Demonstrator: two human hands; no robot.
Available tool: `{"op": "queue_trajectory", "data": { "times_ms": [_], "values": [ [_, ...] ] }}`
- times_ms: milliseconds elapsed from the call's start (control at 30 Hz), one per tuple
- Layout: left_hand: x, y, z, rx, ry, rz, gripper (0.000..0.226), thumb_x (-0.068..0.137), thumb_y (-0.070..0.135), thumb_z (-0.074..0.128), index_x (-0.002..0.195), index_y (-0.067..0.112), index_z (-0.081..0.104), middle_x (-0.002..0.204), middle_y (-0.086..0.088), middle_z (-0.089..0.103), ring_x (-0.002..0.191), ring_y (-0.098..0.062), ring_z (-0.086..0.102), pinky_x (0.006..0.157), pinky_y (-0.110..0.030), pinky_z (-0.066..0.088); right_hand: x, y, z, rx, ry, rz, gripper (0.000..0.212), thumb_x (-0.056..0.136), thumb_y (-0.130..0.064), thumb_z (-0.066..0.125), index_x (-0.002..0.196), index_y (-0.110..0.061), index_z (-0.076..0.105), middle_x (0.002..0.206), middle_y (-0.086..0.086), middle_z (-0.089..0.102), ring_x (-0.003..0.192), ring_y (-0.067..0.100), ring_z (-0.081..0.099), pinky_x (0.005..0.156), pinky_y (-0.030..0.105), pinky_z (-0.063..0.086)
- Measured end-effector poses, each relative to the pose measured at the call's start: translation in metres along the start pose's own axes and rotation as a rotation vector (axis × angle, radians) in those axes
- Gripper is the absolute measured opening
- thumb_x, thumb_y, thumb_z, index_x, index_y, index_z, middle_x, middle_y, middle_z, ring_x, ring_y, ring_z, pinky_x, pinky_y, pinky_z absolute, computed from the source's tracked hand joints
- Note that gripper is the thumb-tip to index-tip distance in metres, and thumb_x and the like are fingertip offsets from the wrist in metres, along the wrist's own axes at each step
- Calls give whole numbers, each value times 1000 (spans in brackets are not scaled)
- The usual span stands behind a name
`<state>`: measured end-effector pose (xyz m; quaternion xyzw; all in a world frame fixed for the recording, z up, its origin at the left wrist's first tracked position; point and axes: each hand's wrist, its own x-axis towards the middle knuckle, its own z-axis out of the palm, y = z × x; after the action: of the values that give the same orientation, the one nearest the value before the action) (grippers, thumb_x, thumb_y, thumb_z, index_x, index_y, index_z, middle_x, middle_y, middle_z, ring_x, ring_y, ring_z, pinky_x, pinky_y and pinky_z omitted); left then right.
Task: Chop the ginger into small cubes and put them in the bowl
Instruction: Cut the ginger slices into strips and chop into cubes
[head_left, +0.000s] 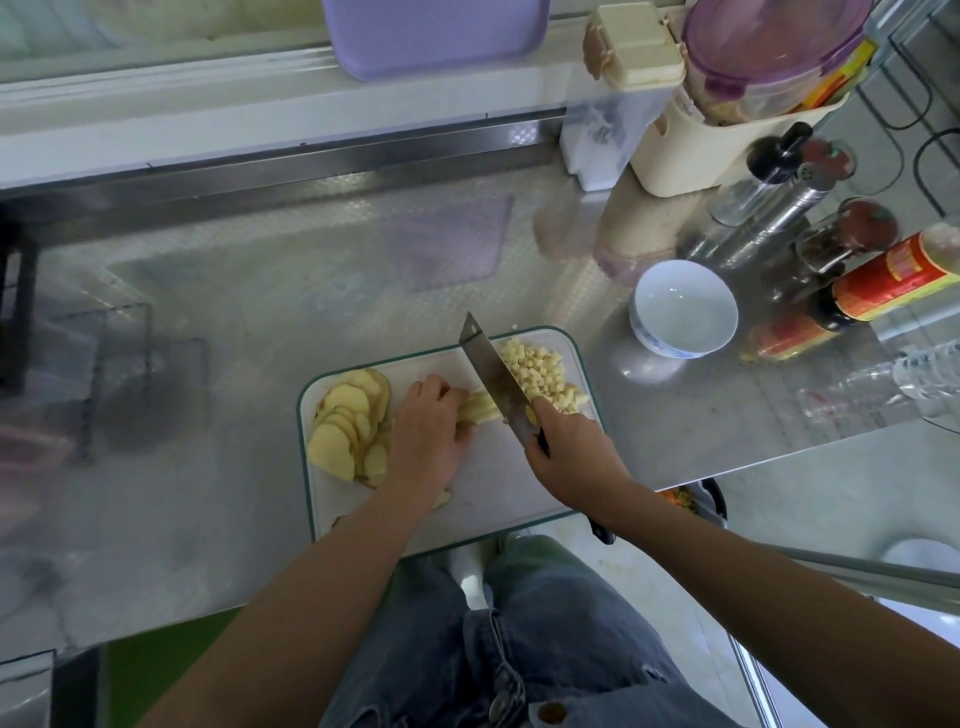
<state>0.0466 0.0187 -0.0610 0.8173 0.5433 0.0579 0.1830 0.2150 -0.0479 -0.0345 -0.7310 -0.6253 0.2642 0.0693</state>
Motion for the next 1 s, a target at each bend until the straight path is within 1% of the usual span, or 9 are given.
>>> {"op": "queue_trajectory", "data": {
  "times_ms": [167, 467, 600, 667, 733, 767, 800, 900, 1000],
  "values": [
    [2, 0, -1, -33, -16, -10, 33, 85, 25, 68, 117, 17, 65, 109, -1, 53, 99, -18, 46, 86, -32, 45, 3, -3, 10, 8, -17, 54, 20, 93, -20, 46, 111, -14, 47, 64, -2, 45, 57, 19, 50, 52, 26, 37],
    [2, -1, -5, -45, -36, 13, 36, 84, 23, 68, 119, 17, 64, 108, 0, 52, 99, -18, 45, 87, -34, 45, 3, -8, 23, 5, 12, 101, 18, 92, -19, 47, 109, -14, 46, 65, -2, 44, 56, 19, 50, 52, 28, 42],
    [2, -1, -5, -38, -41, 16, 40, 85, 20, 66, 125, 16, 59, 113, -3, 51, 103, -19, 46, 88, -34, 45, 7, -6, 16, 32, 33, 80, 8, 92, -18, 46, 98, -14, 44, 61, -1, 43, 55, 24, 48, 48, 28, 29],
    [0, -2, -5, -40, -31, 14, 43, 84, 21, 67, 125, 15, 56, 115, -5, 51, 104, -21, 47, 89, -34, 45, 8, -7, 10, 50, 45, 68, 7, 94, -20, 47, 94, -15, 42, 61, 1, 46, 55, 24, 49, 48, 30, 33],
    [-1, -3, -4, -39, -19, 14, 37, 84, 22, 68, 118, 13, 59, 113, -6, 52, 102, -21, 48, 88, -34, 45, 9, -9, 3, 54, 28, 50, 10, 96, -24, 46, 94, -14, 44, 65, 3, 51, 58, 24, 52, 52, 34, 42],
    [-1, -4, -4, -30, -16, 15, 33, 84, 22, 68, 115, 13, 61, 111, -6, 52, 102, -21, 48, 87, -33, 45, 10, -10, 1, 51, 11, 44, 11, 96, -25, 45, 95, -14, 45, 67, 4, 53, 59, 24, 53, 53, 35, 43],
    [-1, -4, -4, -22, -14, 18, 31, 84, 22, 68, 113, 14, 62, 111, -6, 53, 101, -20, 48, 87, -32, 44, 10, -11, -1, 49, -3, 38, 11, 96, -25, 45, 94, -15, 44, 67, 4, 52, 59, 24, 52, 52, 33, 41],
    [0, -5, -3, -19, -19, 27, 31, 85, 23, 67, 114, 15, 62, 112, -4, 53, 102, -20, 47, 88, -32, 44, 10, -13, 0, 42, -16, 31, 11, 97, -26, 45, 89, -20, 38, 63, -2, 46, 55, 15, 46, 48, 27, 28],
    [1, -4, -4, -22, -27, 30, 31, 87, 24, 65, 117, 17, 61, 113, -2, 52, 103, -18, 46, 89, -30, 43, 10, -14, 5, 25, -29, 51, 6, 95, -24, 45, 94, -21, 40, 64, -5, 43, 56, 11, 43, 48, 25, 26]
  ]
}}
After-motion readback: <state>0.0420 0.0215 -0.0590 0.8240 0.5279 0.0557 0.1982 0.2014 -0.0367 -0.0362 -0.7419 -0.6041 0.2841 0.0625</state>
